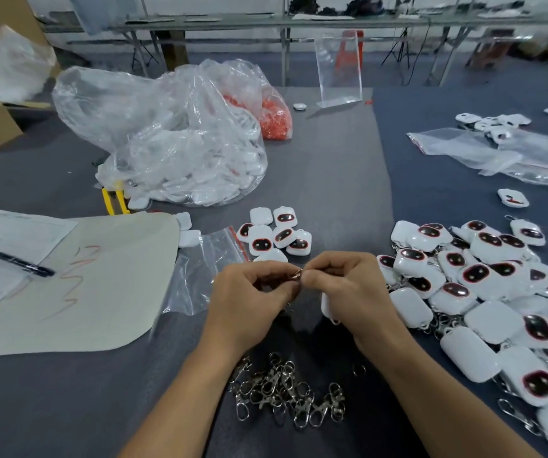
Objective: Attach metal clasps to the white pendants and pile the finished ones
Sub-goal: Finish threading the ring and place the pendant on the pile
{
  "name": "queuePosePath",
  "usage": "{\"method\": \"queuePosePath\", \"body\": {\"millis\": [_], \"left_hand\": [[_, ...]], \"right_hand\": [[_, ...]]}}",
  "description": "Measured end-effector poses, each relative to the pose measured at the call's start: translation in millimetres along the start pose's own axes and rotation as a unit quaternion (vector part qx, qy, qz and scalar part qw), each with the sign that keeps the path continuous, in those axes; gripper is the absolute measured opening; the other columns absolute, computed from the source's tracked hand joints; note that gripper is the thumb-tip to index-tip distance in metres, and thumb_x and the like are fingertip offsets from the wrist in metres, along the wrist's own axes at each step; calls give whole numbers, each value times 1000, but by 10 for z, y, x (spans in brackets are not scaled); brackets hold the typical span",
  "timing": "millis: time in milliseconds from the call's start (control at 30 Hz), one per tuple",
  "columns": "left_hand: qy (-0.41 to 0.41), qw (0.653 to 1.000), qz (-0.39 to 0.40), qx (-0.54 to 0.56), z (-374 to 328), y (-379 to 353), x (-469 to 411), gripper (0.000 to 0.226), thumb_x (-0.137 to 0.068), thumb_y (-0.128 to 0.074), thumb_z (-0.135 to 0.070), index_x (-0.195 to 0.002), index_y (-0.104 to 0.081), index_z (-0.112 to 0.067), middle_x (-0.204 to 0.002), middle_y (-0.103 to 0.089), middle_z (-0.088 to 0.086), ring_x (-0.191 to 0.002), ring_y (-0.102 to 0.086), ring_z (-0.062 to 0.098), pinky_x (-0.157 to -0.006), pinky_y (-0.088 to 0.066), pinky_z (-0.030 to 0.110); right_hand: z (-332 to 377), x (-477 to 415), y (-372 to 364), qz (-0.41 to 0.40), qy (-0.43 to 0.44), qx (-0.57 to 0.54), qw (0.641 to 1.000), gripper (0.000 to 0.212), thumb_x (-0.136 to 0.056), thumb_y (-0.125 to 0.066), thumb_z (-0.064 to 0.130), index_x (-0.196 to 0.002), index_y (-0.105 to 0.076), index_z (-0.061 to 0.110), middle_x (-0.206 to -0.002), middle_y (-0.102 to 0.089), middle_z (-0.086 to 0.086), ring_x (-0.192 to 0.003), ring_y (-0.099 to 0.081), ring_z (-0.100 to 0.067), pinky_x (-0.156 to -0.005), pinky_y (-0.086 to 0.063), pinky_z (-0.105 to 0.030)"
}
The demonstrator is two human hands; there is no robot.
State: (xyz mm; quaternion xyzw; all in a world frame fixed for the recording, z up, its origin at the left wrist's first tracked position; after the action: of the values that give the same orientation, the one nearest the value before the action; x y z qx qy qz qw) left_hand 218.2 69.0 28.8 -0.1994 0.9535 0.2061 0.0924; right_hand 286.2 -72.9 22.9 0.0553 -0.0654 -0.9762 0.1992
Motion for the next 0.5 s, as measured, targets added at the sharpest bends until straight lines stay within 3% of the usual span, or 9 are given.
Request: {"method": "queuePosePath", "body": {"millis": [133, 267, 333, 400, 500], "left_hand": [[42, 995, 7, 93, 56, -10, -21, 40, -79, -77, -5, -82, -80, -44, -82, -79, -9, -76, -75, 8, -68, -56, 18], [64, 988, -28, 140, 91, 32, -21, 50, -83, -70, 10, -78, -81, -38, -77, -78, -1, -68, -74, 10, -65, -55, 19], [58, 991, -71, 93, 88, 106, 9, 47, -84, -71, 5, -76, -80, -40, -76, -78, -8, -70, -73, 7, -67, -55, 19], [43, 993, -111, -19, 58, 198, 57, 41, -81, -71, -4, -72, -78, -43, -73, -74, -21, -69, -69, -3, -67, -50, 10], [10, 981, -132, -142, -19, 280, 92, 37, -73, -64, -4, -70, -78, -38, -81, -71, -30, -91, -64, -10, -85, -45, 8]], "right_hand": [[-87, -18, 1, -7, -49, -70, 996, 7, -70, -73, 20, -68, -78, 16, -59, -60, -21, -52, -48, -23, -45, -38, -30], [-125, -12, 17, 1, -67, -58, 996, 18, -85, -75, 7, -68, -77, 15, -53, -56, -8, -43, -42, -19, -39, -34, -23], [-85, 2, 44, 5, -46, 14, 999, 21, -86, -74, 7, -68, -78, 18, -55, -65, 0, -43, -51, -16, -41, -42, -25], [-9, 7, 39, 17, -3, 143, 990, 17, -85, -75, 13, -70, -78, 22, -60, -71, 5, -53, -63, -9, -55, -51, -22], [88, 62, -70, 94, 22, 232, 968, 11, -81, -79, 25, -71, -77, 27, -57, -68, 9, -49, -55, 0, -55, -43, -13]]}}
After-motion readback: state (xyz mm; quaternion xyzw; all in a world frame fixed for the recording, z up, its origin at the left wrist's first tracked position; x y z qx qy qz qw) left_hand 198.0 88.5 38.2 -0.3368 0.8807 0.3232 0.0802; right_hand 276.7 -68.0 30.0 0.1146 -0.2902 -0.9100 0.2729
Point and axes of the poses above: each hand's wrist, its own x-axis away from the middle knuckle, its own y-axis out of the back of the hand, z = x × y, the point moved 7 cm from there along -x, towards the middle knuckle
